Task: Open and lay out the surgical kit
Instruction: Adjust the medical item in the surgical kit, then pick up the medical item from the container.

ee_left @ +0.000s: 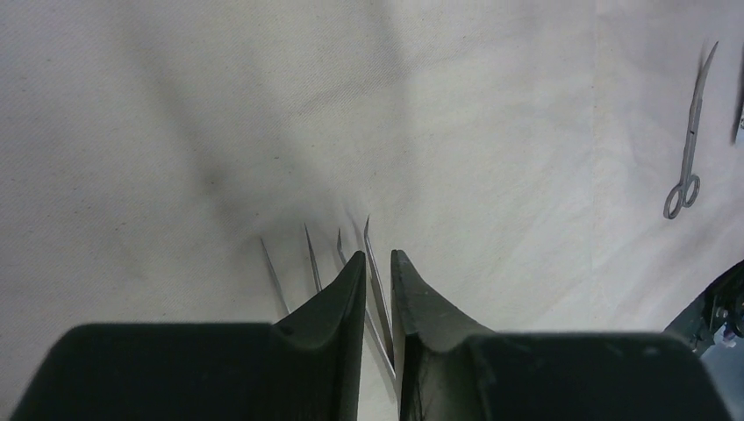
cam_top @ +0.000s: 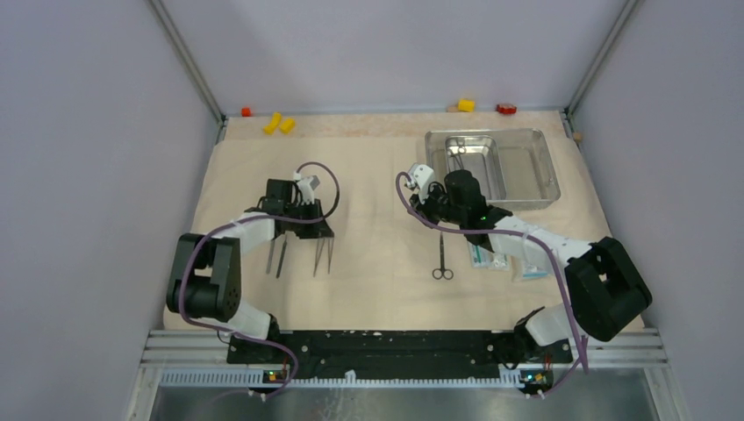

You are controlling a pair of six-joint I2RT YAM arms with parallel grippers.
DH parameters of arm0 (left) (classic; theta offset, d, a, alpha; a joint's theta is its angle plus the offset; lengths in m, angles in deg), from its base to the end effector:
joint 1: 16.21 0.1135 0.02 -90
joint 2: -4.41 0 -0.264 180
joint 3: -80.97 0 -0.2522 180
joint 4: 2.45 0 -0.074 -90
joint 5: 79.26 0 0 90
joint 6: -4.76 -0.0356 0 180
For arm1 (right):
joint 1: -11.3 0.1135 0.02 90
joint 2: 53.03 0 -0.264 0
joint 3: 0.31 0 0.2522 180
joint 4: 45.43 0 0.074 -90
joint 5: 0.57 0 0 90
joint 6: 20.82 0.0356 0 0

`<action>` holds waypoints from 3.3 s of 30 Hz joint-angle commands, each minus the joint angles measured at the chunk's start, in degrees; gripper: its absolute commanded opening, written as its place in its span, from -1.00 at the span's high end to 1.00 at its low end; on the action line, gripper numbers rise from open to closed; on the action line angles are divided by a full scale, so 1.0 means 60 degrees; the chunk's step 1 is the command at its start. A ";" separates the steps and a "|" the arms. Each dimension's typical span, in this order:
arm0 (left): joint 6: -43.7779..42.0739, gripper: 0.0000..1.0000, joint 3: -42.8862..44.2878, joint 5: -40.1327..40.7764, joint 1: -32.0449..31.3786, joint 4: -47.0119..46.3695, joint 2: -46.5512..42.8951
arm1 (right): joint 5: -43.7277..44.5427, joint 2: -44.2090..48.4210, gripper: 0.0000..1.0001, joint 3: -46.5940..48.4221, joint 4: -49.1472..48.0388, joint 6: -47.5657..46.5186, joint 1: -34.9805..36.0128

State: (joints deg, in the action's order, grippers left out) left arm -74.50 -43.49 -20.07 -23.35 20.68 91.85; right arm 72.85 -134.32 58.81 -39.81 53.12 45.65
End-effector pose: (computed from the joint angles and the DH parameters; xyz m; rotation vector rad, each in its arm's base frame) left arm 0.2778 -0.0532 0.1583 0.1388 2.5134 -0.8054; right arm 0.2496 0.1829 0.2289 -1.0424 1.7889 0.4945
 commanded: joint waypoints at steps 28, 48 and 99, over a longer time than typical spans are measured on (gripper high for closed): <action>-0.4045 0.45 0.2186 0.3032 0.0176 0.0304 -0.3461 | 0.2821 -0.1043 0.24 0.3884 0.2434 0.1644 -0.3399; -0.4406 -0.01 0.3274 0.2223 0.0179 0.0725 -0.1134 | 0.0558 -0.5670 -0.03 0.7335 0.4814 0.0595 -0.4545; -0.4615 -0.98 0.5643 0.1260 0.0179 0.1328 0.1714 | 0.1989 -0.6288 0.34 0.7453 0.5543 -0.0763 -0.3770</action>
State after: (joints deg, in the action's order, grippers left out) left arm -101.50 -12.81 -10.47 -22.49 29.57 101.86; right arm 81.18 -171.52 101.19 -6.61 49.67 22.81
